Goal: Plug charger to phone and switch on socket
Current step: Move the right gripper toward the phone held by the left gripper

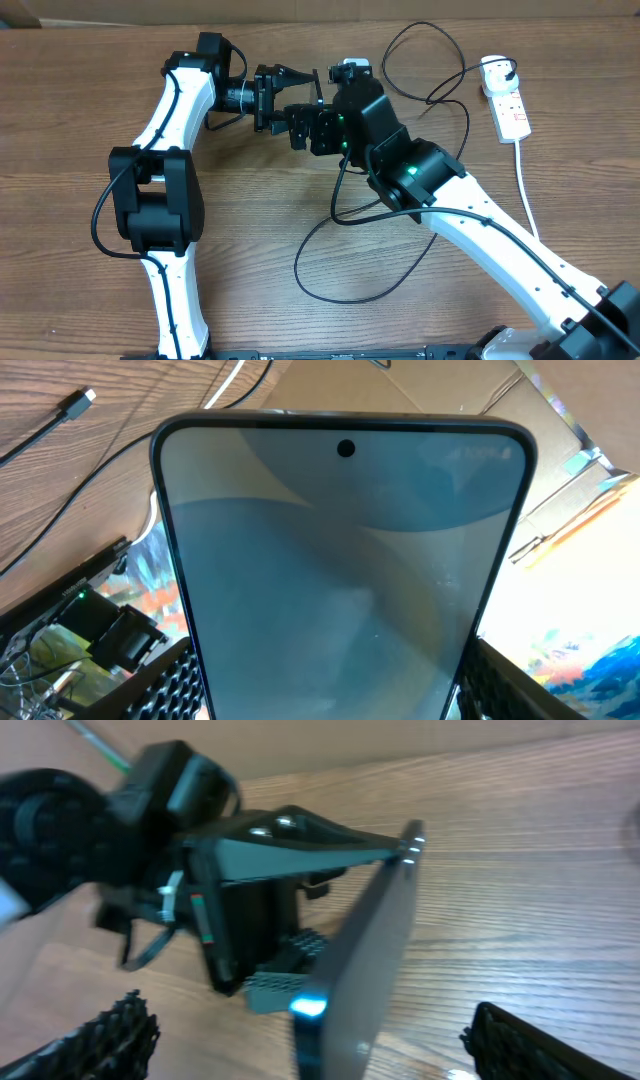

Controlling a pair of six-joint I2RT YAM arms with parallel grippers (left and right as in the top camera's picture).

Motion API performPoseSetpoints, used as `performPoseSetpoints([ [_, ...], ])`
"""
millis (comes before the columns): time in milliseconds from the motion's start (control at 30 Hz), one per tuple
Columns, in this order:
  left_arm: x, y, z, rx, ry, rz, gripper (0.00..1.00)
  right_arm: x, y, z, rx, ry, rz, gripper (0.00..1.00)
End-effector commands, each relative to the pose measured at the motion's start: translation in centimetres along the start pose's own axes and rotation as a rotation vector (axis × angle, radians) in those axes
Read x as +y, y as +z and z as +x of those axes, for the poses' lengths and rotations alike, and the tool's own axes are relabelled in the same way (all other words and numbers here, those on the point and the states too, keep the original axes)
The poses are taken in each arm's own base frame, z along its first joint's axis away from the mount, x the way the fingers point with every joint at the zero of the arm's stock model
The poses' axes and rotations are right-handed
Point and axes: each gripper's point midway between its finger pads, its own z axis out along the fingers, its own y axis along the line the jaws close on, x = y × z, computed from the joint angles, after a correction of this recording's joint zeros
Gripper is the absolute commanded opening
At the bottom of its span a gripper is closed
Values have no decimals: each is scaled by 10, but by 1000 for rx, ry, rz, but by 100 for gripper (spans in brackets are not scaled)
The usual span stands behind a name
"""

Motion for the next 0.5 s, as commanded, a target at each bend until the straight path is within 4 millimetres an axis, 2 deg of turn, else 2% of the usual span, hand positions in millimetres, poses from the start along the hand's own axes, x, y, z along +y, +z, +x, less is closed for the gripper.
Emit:
performPoseSetpoints([
  [0,-12,-3,4,18,17,29,61,-12,-1,-12,-62,34,74,93],
  [67,-11,-3,4,14,17,25,61,-13,0,-12,-60,33,75,82],
  [167,-10,-3,3,8,17,20,61,-13,0,-11,-58,33,76,77],
  [467,-7,-3,-1,-11,16,1,61,-22,20,7,-3,24,112,71],
])
